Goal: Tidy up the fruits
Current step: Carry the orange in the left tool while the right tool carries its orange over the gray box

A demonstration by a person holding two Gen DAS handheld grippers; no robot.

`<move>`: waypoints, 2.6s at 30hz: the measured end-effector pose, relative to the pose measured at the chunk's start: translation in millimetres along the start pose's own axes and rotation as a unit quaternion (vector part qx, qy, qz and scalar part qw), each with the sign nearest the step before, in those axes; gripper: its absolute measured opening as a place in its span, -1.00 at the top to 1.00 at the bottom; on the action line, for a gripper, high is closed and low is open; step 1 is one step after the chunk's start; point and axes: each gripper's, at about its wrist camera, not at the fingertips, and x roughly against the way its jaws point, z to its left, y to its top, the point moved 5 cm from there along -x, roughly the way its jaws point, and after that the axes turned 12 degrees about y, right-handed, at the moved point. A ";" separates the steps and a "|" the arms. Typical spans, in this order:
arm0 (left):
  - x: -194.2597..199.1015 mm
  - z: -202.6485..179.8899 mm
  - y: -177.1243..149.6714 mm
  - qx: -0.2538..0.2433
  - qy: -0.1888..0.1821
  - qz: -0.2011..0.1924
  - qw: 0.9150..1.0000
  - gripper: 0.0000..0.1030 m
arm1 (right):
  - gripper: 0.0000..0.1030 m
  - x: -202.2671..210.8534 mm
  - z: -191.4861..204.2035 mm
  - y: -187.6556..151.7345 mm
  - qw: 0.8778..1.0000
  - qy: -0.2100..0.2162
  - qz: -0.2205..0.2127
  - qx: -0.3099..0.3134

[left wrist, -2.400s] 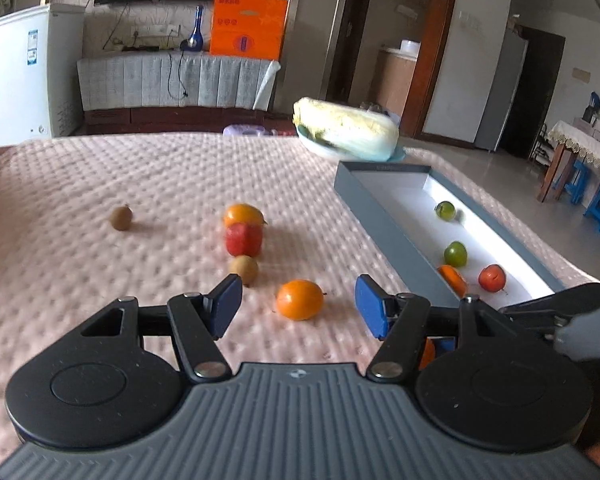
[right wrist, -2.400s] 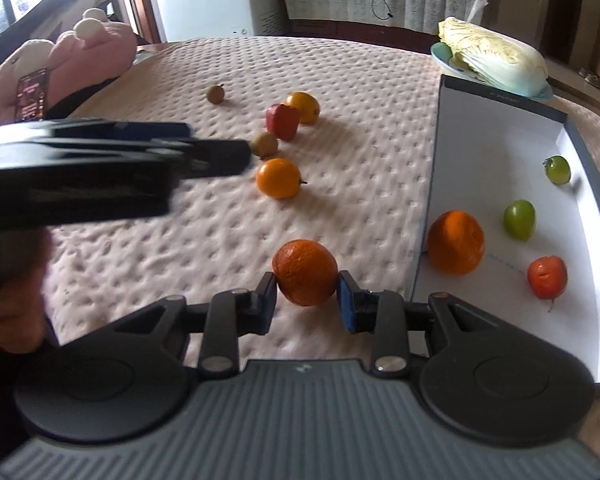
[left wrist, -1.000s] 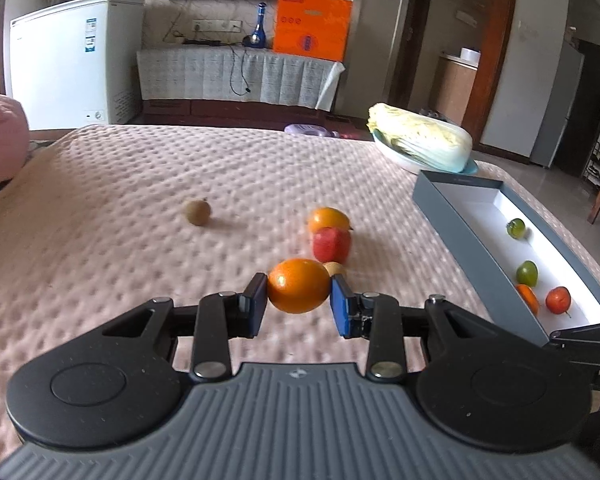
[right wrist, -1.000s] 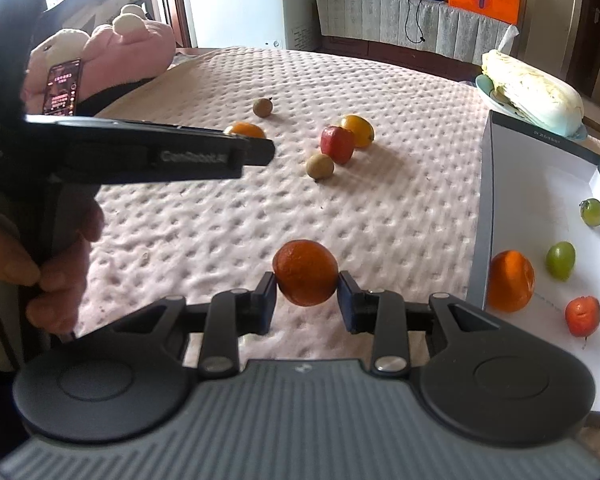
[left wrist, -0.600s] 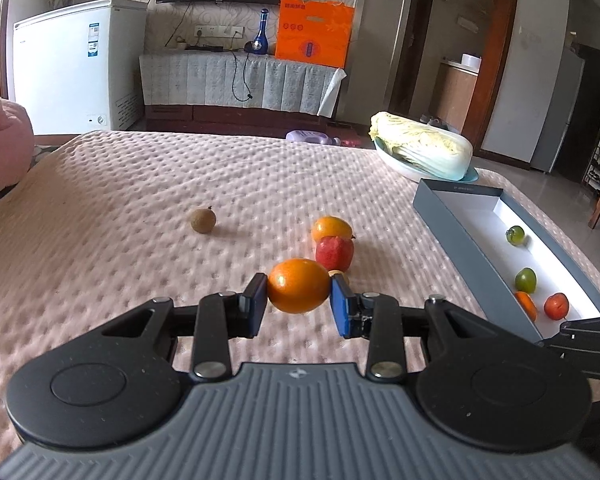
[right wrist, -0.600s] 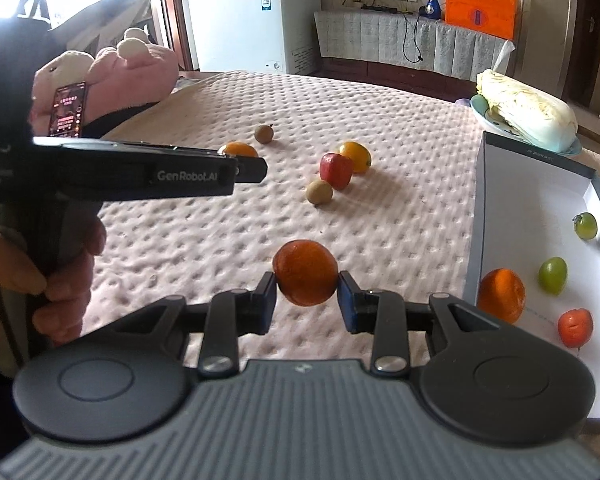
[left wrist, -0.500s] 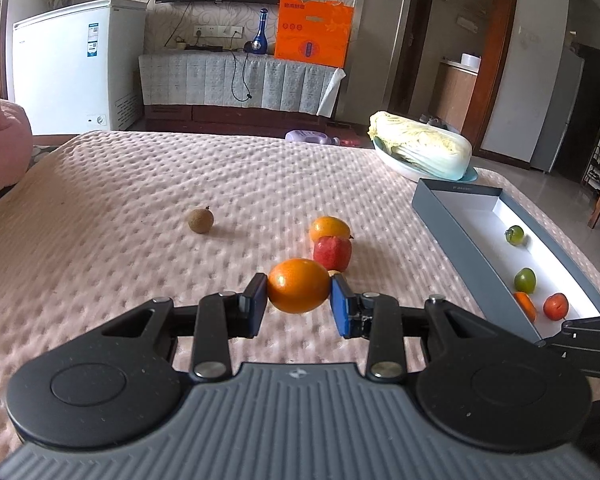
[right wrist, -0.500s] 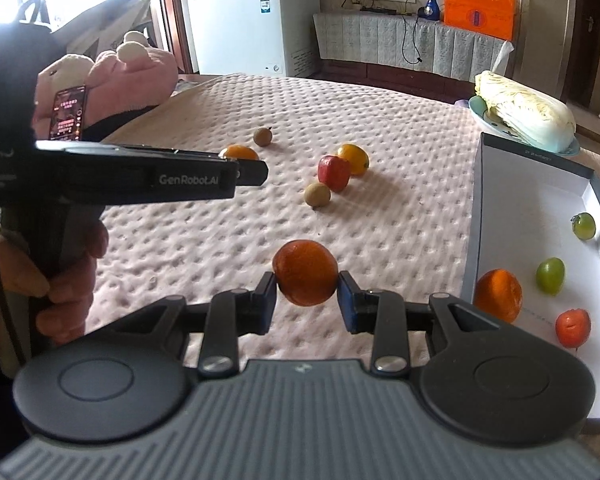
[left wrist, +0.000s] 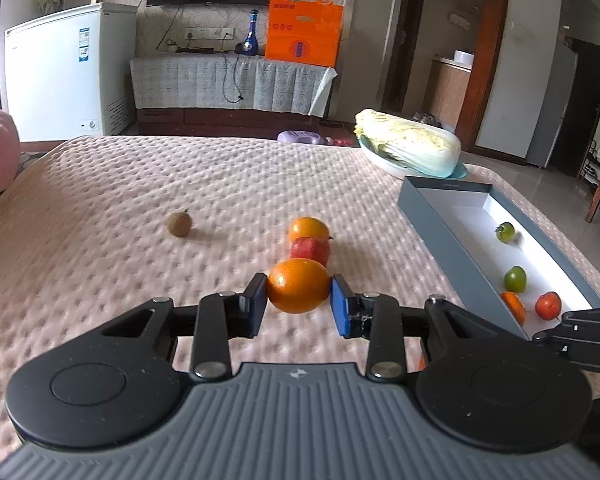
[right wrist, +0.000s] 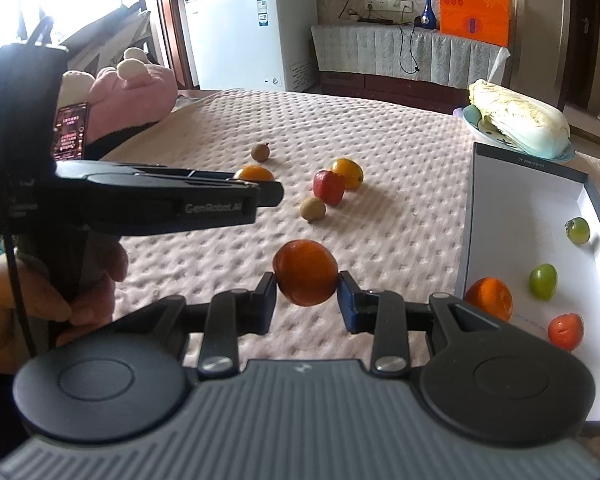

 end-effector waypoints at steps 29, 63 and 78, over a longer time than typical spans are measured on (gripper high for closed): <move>3.5 -31.0 2.8 -0.020 -0.017 -0.009 1.000 0.23 | 0.30 16.8 -13.0 1.2 1.000 -0.011 -0.026 -0.010; 3.1 -68.9 3.2 -0.031 -0.043 -0.010 0.999 0.23 | 0.30 38.6 -34.5 -0.5 0.998 -0.042 -0.049 -0.028; 0.5 -93.9 2.1 -0.037 -0.060 -0.008 0.998 0.23 | 0.30 55.2 -61.4 -8.7 0.994 -0.075 -0.056 -0.056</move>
